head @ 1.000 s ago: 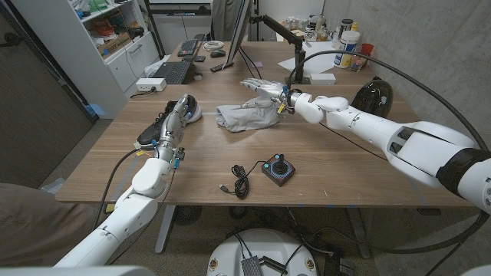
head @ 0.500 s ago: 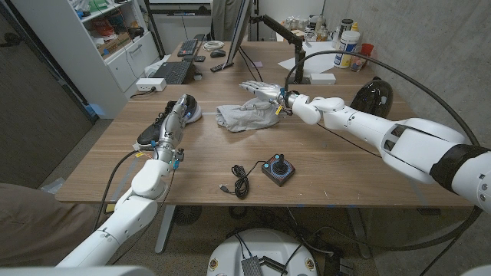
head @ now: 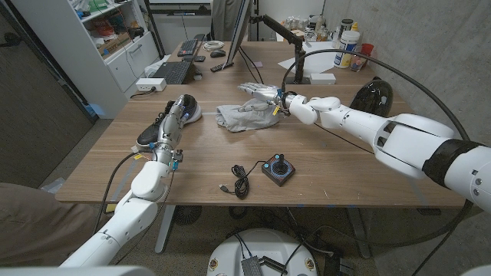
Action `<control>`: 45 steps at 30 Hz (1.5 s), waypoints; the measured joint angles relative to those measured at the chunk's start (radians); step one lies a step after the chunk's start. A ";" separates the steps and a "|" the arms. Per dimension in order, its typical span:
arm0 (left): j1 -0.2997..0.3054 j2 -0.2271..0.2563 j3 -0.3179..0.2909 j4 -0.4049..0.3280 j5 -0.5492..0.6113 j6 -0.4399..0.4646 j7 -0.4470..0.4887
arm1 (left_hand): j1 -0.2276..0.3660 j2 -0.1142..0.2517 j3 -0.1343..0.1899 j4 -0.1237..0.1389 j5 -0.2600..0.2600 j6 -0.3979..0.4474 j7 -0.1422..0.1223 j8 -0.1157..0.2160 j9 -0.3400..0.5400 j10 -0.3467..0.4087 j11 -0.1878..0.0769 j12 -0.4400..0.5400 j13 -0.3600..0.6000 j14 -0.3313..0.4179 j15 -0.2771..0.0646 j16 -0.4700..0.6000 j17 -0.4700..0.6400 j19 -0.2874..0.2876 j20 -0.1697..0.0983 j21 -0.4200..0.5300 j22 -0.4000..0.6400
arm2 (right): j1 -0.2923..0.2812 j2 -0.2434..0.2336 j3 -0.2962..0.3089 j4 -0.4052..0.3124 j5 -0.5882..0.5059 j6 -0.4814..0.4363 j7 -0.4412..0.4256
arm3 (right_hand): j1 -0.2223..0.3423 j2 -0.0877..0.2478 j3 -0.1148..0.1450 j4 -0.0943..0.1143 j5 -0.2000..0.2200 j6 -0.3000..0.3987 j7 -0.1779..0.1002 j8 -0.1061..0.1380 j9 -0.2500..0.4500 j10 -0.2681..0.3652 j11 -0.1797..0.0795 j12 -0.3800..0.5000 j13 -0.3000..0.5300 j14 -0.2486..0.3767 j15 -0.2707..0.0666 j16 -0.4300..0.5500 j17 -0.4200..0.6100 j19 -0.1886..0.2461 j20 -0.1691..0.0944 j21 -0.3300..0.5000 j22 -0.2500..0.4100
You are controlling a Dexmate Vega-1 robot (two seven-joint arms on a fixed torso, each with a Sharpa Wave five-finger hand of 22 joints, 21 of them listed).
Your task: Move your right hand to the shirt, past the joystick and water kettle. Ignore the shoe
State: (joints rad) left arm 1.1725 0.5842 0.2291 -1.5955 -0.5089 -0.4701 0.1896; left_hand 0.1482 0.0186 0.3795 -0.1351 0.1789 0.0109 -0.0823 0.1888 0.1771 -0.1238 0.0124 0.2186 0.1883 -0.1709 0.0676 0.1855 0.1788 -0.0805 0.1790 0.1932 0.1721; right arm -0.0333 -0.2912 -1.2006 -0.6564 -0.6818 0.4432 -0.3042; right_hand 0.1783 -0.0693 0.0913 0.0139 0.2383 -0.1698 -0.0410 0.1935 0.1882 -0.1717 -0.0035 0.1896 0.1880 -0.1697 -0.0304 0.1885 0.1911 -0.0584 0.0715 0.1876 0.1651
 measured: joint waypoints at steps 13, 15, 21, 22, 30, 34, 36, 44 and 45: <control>0.005 -0.003 -0.007 0.004 -0.013 -0.007 -0.002 | 0.000 0.000 0.000 0.000 0.000 0.005 -0.006 0.000 0.000 0.000 0.000 0.000 0.000 0.000 0.000 0.000 0.000 0.000 0.000 0.000 0.000 | 0.040 0.072 -0.056 0.139 0.027 0.028 -0.018 | 0.000 0.000 0.000 0.000 0.000 0.000 0.000 0.000 0.000 0.000 0.000 0.000 0.000 0.000 0.000 0.000 0.000 -0.004 -0.004 0.000 0.000; 0.006 -0.004 -0.008 0.004 -0.015 -0.007 -0.003 | 0.000 0.000 0.000 0.000 0.000 0.005 -0.006 0.000 0.000 0.000 0.000 0.000 0.000 0.000 0.000 0.000 0.000 0.003 -0.003 0.000 0.000 | 0.047 0.085 -0.068 0.163 0.039 0.033 -0.023 | 0.000 0.000 0.000 0.000 0.000 0.000 0.000 0.000 0.000 0.000 0.000 0.000 0.000 0.000 0.000 0.000 0.001 -0.004 -0.004 0.000 0.000; 0.011 -0.005 -0.010 0.003 -0.016 -0.007 -0.003 | 0.005 -0.005 0.000 0.000 0.000 0.005 -0.005 0.000 0.000 0.000 0.000 0.000 0.000 0.000 0.000 0.000 -0.002 0.005 -0.005 0.000 0.000 | 0.059 0.107 -0.094 0.209 0.073 0.042 -0.026 | -0.011 0.011 0.000 0.000 0.000 0.000 0.000 0.000 0.000 0.000 0.000 0.000 0.000 0.000 0.000 0.000 0.002 -0.003 -0.004 0.000 0.000; 0.011 -0.005 -0.010 0.003 -0.016 -0.007 -0.003 | 0.005 -0.005 0.000 0.000 0.000 0.005 -0.005 0.000 0.000 0.000 0.000 0.000 0.000 0.000 0.000 0.000 -0.002 0.005 -0.005 0.000 0.000 | 0.061 0.109 -0.097 0.213 0.080 0.044 -0.026 | -0.011 0.011 -0.003 0.003 0.000 0.000 0.000 0.000 0.000 0.000 0.000 0.000 0.000 0.000 0.000 0.000 0.002 -0.003 -0.004 0.000 0.000; 0.013 -0.005 -0.011 0.000 -0.016 -0.006 -0.002 | 0.005 -0.005 0.000 0.000 0.000 0.005 -0.005 0.000 0.000 0.000 0.000 0.000 0.000 0.000 0.000 0.000 -0.002 0.005 -0.005 0.000 0.000 | 0.069 0.125 -0.123 0.245 0.101 0.046 -0.026 | -0.023 0.023 -0.004 0.010 0.000 0.000 0.000 0.000 0.000 0.000 0.000 0.000 0.000 0.000 0.000 0.000 0.005 -0.003 -0.004 0.000 0.000; 0.017 -0.003 -0.013 -0.004 -0.016 -0.002 -0.001 | 0.005 -0.005 0.000 0.000 0.000 0.005 -0.005 0.000 0.000 0.000 0.000 0.000 0.000 0.000 0.000 0.000 -0.001 0.005 -0.005 0.000 0.000 | 0.071 0.133 -0.135 0.255 0.127 0.045 -0.024 | -0.026 0.026 -0.008 0.014 0.000 0.000 0.000 0.000 0.000 0.000 0.000 0.000 0.000 0.000 0.000 0.004 0.007 -0.003 -0.004 0.000 0.000; 0.017 -0.003 -0.013 -0.004 -0.016 -0.001 0.000 | 0.005 -0.005 0.000 0.000 0.000 0.005 -0.006 0.000 0.000 0.000 0.000 0.000 0.000 0.000 0.000 0.000 0.001 0.005 -0.005 0.000 0.000 | 0.072 0.135 -0.140 0.259 0.127 0.045 -0.024 | -0.033 0.033 -0.008 0.014 0.000 0.000 0.000 0.000 0.000 0.000 0.000 0.000 0.000 0.000 0.000 0.005 0.007 -0.003 -0.004 0.000 0.000; 0.019 0.000 -0.017 -0.007 -0.016 0.000 0.001 | 0.009 -0.001 0.000 0.000 0.000 0.005 -0.005 0.000 0.000 0.000 0.000 0.000 0.000 0.000 0.000 0.000 0.001 0.005 -0.005 0.000 0.000 | 0.076 0.146 -0.161 0.269 0.161 0.026 -0.015 | -0.040 0.040 -0.008 0.022 0.000 0.000 0.000 0.000 0.000 0.000 0.000 0.000 0.000 0.000 0.000 0.005 0.007 -0.003 -0.004 0.000 0.000; 0.019 0.000 -0.017 -0.007 -0.016 0.000 0.001 | 0.009 -0.001 0.000 0.000 0.000 0.005 -0.005 0.000 0.000 0.000 0.000 0.000 0.000 0.000 0.000 0.000 0.001 0.005 -0.005 0.000 0.000 | 0.076 0.147 -0.162 0.269 0.162 0.025 -0.015 | -0.039 0.039 -0.008 0.022 0.000 0.000 0.000 0.000 0.000 0.000 0.000 0.000 0.000 0.000 0.000 0.005 0.007 -0.003 -0.004 0.000 0.000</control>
State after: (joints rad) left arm 1.1918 0.5841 0.2119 -1.6025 -0.5254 -0.4698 0.1907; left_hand 0.1574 0.0174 0.3794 -0.1350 0.1789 0.0163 -0.0878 0.1887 0.1771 -0.1240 0.0124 0.2186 0.1883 -0.1709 0.0676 0.1853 0.1795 -0.0753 0.1736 0.1931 0.1723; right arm 0.0430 -0.1444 -1.3623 -0.3872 -0.5194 0.4685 -0.3191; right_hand 0.1388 -0.0299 0.0830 0.0362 0.2383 -0.1698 -0.0410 0.1935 0.1882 -0.1717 -0.0035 0.1896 0.1880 -0.1697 -0.0304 0.1933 0.1980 -0.0618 0.0679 0.1876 0.1651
